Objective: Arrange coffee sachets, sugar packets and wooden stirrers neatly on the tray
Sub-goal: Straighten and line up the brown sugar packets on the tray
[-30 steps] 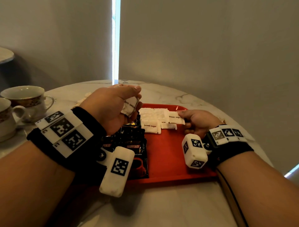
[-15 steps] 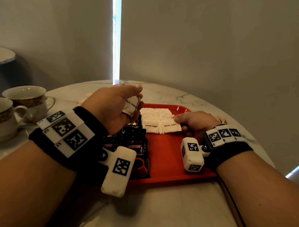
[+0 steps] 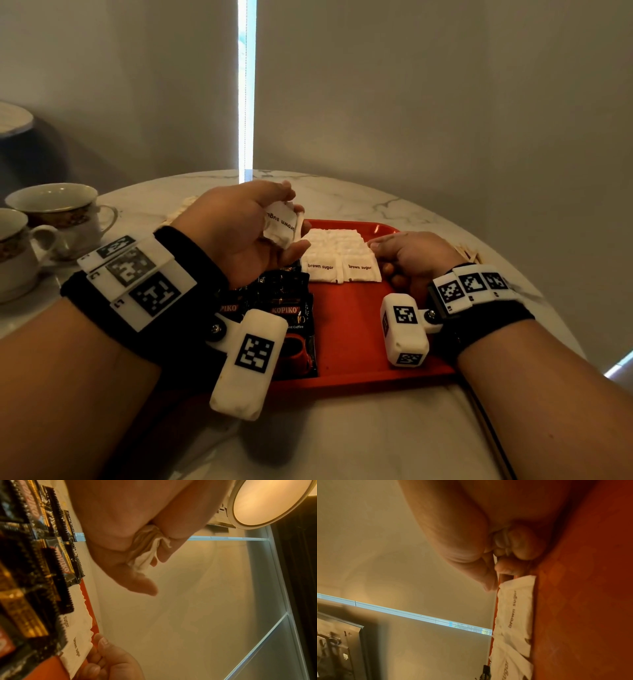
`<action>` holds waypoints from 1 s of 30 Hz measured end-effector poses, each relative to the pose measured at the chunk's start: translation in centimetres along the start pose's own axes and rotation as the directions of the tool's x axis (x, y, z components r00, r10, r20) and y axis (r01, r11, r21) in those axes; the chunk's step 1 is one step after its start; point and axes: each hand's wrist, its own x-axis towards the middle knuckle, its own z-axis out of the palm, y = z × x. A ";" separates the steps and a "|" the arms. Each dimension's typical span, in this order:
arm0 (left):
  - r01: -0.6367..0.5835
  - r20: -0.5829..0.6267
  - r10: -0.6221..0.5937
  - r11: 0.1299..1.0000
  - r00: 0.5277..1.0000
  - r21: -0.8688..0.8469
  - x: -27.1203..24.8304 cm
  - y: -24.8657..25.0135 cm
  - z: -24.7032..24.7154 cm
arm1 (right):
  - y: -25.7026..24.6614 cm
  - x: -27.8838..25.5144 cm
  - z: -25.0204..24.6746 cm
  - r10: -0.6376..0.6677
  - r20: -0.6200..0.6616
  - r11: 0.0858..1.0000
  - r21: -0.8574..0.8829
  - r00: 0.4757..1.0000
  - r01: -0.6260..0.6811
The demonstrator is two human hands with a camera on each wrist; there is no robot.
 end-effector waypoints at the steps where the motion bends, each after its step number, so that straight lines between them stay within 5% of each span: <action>1: -0.001 -0.004 0.001 1.000 1.000 -0.002 0.0 0.0 0.0 | 0.0 0.0 0.0 -0.003 -0.010 1.000 0.018 1.000 0.003; 8: -0.047 0.015 0.048 0.998 0.999 -0.046 -0.1 0.0 0.3 | -0.3 -0.1 0.3 -0.013 0.008 0.982 0.188 1.000 0.011; 19: -0.067 0.086 0.068 0.998 0.994 -0.011 -0.5 -0.2 0.3 | -0.6 -1.2 0.6 0.013 0.113 0.986 0.163 0.993 -0.031; 25: -0.064 0.139 0.048 0.992 0.989 0.110 -0.1 -0.6 0.0 | -1.9 -2.4 0.5 -0.182 0.120 0.940 0.314 0.976 0.137; 30: -0.105 0.137 0.095 0.992 0.986 0.073 0.2 -0.8 0.0 | -3.2 -5.2 1.8 -0.365 0.265 0.886 0.394 0.893 0.245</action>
